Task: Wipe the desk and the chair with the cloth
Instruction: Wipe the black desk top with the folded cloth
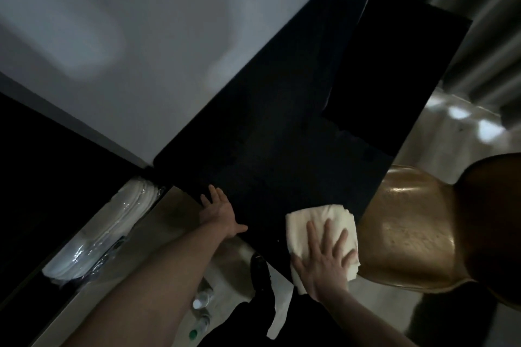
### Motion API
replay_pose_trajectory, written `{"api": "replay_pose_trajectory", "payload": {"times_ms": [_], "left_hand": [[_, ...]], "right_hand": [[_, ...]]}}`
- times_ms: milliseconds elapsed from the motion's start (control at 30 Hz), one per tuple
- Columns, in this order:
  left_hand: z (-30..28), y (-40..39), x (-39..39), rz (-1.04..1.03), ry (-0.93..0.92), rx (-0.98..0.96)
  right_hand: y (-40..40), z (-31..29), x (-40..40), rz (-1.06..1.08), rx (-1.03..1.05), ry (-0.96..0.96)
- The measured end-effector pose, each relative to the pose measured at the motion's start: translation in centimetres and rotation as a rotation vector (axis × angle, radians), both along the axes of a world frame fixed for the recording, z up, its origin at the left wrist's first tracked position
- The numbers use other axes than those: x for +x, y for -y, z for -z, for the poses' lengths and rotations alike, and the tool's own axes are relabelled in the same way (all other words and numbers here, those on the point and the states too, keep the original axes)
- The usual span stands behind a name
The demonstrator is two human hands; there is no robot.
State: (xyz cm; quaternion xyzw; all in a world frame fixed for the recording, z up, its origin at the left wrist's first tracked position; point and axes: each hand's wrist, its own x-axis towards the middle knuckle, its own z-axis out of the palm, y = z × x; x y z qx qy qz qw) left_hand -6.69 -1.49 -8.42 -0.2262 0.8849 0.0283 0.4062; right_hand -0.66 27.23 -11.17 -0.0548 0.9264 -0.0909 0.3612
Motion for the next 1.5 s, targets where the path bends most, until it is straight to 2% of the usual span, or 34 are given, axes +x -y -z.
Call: {"api": "replay_pose_trajectory", "payload": {"times_ms": [233,533,867,1067,1200,1400,1500], "left_hand": [[0.0,-0.5,-0.8,-0.039,-0.001,-0.024],[1.0,-0.9,-1.7,-0.096,0.008,-0.091],[1.0,-1.8,-1.8,-0.2,-0.04,-0.064],[3.4,-4.2,2.6,-0.183,-0.132,-0.034],[2.9,-7.7,5.0,-0.139,-0.164,0.044],[5.6,-6.4,5.3,-0.159,-0.114,0.034],[2.1,-7.7,4.3,-0.193,-0.124,0.037]], "right_hand": [[3.0,-0.4,-2.1,0.255,-0.05,0.078],[1.7,-0.7,-8.4,0.419,-0.082,0.186],[-3.0,0.3,-20.4,0.437,-0.036,0.124],[-5.1,0.4,-24.5,0.372,0.009,0.082],[-5.8,0.6,-24.6,0.329,0.029,0.054],[-4.5,0.2,-21.4,0.29,0.043,0.047],[-3.6,0.2,-18.1,0.272,0.034,0.036]]}}
